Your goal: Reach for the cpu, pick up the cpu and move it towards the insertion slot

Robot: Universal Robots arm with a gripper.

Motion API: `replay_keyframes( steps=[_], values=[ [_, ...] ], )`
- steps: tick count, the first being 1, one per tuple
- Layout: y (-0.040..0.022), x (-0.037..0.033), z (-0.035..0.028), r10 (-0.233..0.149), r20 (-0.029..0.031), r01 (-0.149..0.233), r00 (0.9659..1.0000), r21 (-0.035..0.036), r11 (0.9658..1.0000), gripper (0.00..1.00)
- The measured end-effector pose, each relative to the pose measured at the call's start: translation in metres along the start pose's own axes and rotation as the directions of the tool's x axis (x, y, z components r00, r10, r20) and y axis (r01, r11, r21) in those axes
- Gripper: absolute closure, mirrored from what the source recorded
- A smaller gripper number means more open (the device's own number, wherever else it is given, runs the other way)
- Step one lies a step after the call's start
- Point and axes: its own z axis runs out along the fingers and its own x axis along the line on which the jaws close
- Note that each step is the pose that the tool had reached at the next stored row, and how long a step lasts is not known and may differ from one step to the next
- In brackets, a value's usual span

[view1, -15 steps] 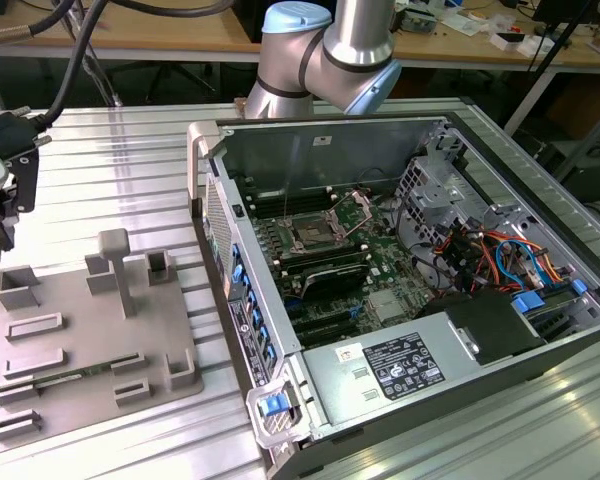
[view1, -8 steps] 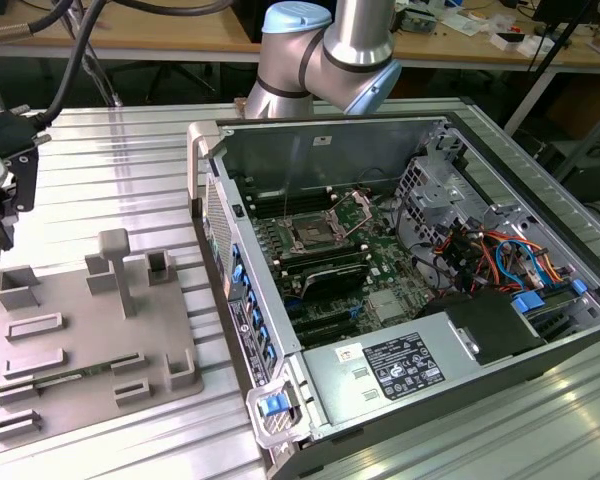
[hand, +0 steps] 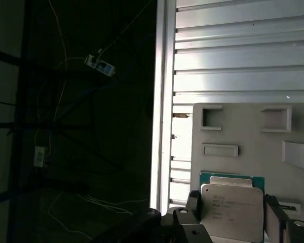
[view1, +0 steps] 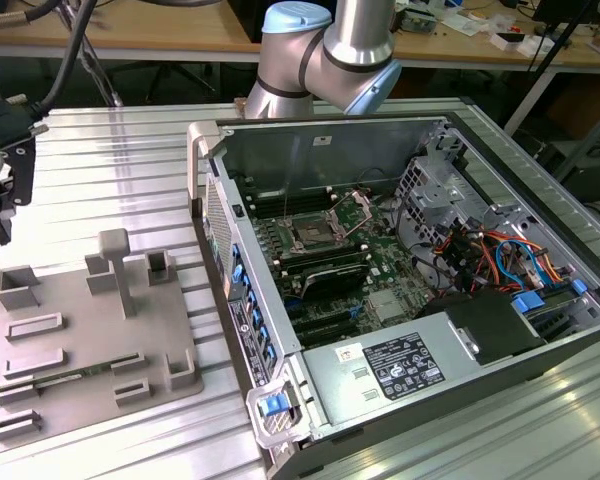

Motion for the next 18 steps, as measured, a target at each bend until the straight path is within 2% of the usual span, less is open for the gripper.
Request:
replay_keyframes(
  steps=[9,16,18],
  values=[
    [0.0002,0.0002,-0.0076,0.000,0.0001,0.000,1.0000,-0.0024,1.0000,0.45],
    [0.0005,0.0004,-0.0189,0.000,0.0002,0.000,1.0000,-0.0025,1.0000,0.45],
    [0.0006,0.0004,-0.0203,0.000,0.0002,0.000,1.0000,-0.0025,1.0000,0.45]
  ],
)
